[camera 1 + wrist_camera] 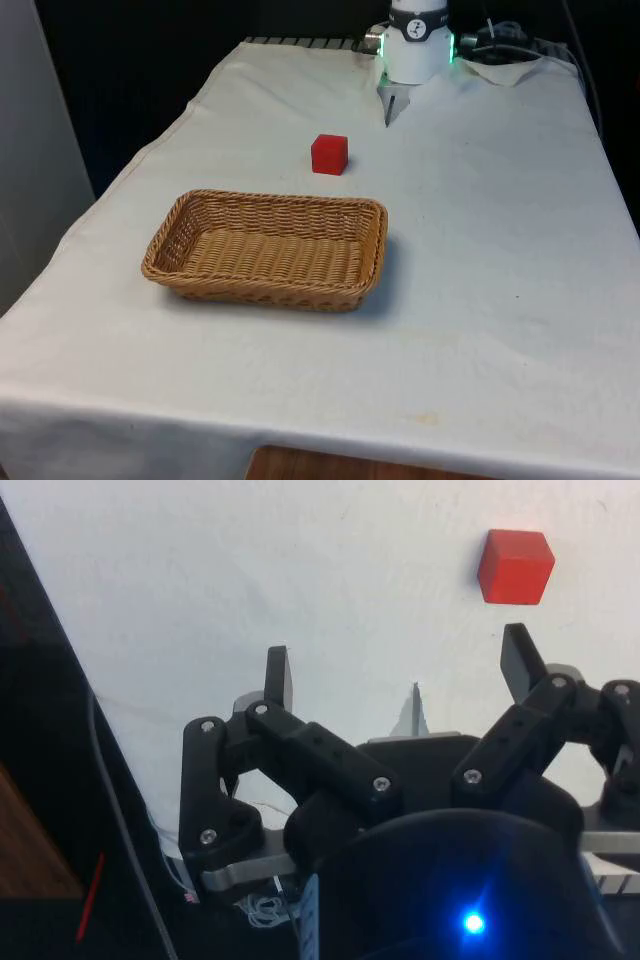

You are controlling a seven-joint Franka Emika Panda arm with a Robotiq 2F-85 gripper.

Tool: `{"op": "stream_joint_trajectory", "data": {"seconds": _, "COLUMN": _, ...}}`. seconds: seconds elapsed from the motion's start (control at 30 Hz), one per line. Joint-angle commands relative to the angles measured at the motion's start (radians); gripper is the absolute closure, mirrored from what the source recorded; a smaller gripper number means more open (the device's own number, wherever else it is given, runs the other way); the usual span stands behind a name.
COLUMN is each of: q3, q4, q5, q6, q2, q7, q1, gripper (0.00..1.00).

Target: Pick up the cube and place it into the basket.

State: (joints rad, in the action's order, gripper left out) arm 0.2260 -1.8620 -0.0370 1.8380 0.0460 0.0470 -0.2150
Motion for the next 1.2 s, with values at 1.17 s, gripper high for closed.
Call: {"op": "stream_joint_trajectory", "data": {"seconds": 1.17, "q3": -0.006, "q4": -0.164, "q5": 0.105, "q6": 0.003, "q2": -0.177, "q7": -0.028, "q1": 0.001, "gripper": 0.0}}
